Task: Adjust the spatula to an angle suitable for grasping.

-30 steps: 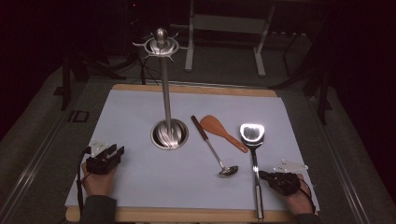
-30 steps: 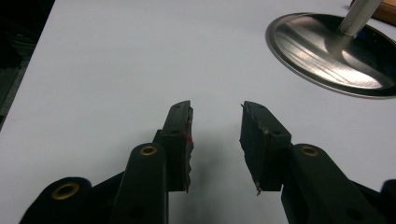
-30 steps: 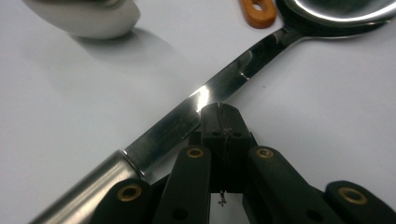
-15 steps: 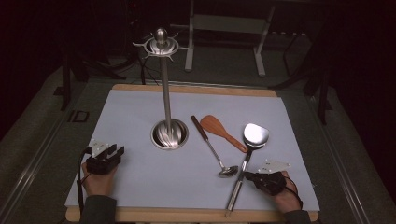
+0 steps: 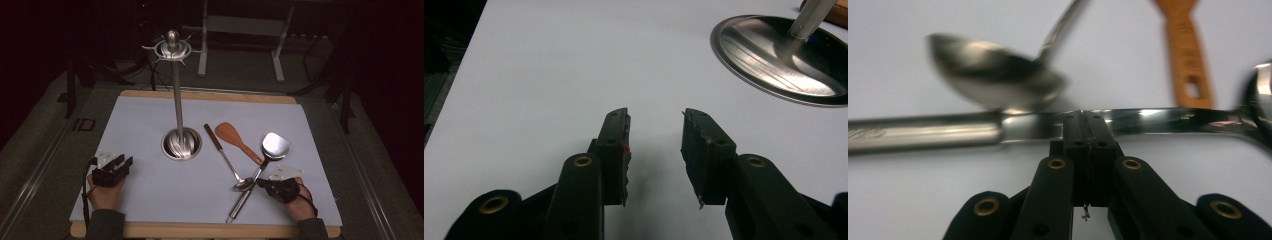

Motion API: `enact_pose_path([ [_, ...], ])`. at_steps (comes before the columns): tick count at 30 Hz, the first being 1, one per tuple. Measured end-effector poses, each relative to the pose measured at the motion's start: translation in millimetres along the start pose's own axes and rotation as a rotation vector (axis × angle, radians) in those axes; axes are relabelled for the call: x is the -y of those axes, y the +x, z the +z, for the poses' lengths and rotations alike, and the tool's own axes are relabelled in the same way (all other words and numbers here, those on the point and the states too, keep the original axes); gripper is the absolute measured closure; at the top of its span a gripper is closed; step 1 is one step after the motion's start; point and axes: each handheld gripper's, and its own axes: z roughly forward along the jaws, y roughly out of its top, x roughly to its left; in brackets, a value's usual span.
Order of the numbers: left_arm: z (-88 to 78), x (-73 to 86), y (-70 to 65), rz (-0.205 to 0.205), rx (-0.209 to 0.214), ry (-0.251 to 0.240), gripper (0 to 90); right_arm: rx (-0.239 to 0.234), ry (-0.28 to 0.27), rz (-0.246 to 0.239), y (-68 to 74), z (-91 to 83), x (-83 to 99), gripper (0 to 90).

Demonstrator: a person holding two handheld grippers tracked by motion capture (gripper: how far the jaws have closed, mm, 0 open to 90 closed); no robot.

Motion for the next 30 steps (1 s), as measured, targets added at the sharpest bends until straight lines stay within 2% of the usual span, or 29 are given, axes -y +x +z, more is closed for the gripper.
enact_pose_path([
  [5,-0.2,0.1,0.0,0.0,0.0,-0.002,63.7,0.074,-0.028,0.063,-22.3,3.4,-5.9,90.0],
  [9,-0.3,0.1,0.1,-0.001,-0.001,-0.002,63.6,0.15,-0.019,0.113,-41.2,14.2,-12.9,90.0],
  [12,-0.3,0.1,0.1,-0.001,-0.001,-0.001,63.5,0.194,0.003,0.12,-50.9,25.0,-18.9,90.0],
  [16,-0.3,0.1,0.1,-0.002,-0.001,-0.003,63.6,0.204,0.031,0.127,-60.5,39.5,-28.2,90.0],
  [21,-0.4,0.2,0.3,-0.005,0.0,-0.004,63.5,0.25,0.095,0.099,-64.9,53.8,-39.0,90.0],
  [26,-0.5,0.2,0.5,-0.009,0.0,-0.005,63.3,0.262,0.115,0.116,-68.1,56.8,-39.6,90.0],
  [30,-0.8,0.4,0.8,-0.009,0.001,-0.01,63.3,0.302,0.14,0.089,-67.4,56.1,-39.4,90.0],
])
